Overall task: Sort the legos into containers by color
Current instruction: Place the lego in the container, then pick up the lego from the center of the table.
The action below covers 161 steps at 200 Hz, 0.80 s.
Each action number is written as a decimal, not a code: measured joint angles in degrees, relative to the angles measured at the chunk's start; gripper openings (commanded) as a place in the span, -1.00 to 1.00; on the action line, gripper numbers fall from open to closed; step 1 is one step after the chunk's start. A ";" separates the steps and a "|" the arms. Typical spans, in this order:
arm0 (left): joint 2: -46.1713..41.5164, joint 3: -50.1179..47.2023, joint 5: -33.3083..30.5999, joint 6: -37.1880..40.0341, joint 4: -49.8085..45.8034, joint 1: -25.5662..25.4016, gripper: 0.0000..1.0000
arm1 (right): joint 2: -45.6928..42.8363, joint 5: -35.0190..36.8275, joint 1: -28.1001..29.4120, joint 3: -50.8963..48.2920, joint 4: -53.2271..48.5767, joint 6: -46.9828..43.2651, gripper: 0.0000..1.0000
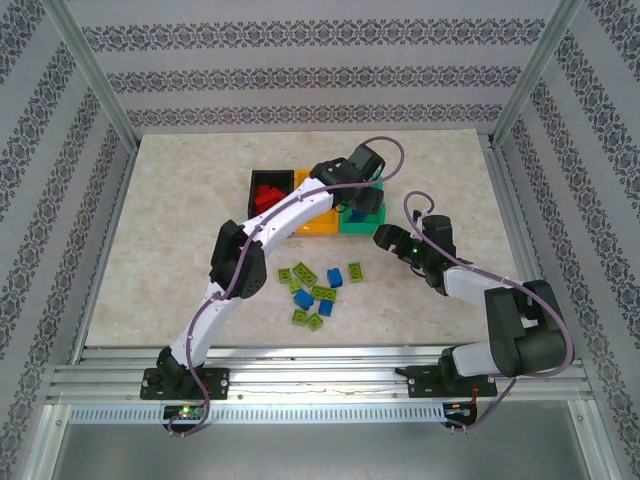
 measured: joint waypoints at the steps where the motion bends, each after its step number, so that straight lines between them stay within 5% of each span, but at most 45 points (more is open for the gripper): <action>1: -0.09 -0.24 0.00 0.00 0.04 0.00 0.37 | 0.00 0.00 0.00 0.00 0.00 0.00 0.66; 82: -28.00 -48.43 4.00 -1.36 16.46 -1.27 0.37 | 0.44 -0.61 0.00 -0.02 1.03 0.44 0.66; 161: -30.95 -58.42 8.85 -1.14 21.05 -4.35 0.37 | 1.07 -1.53 0.00 -0.02 1.75 1.49 0.66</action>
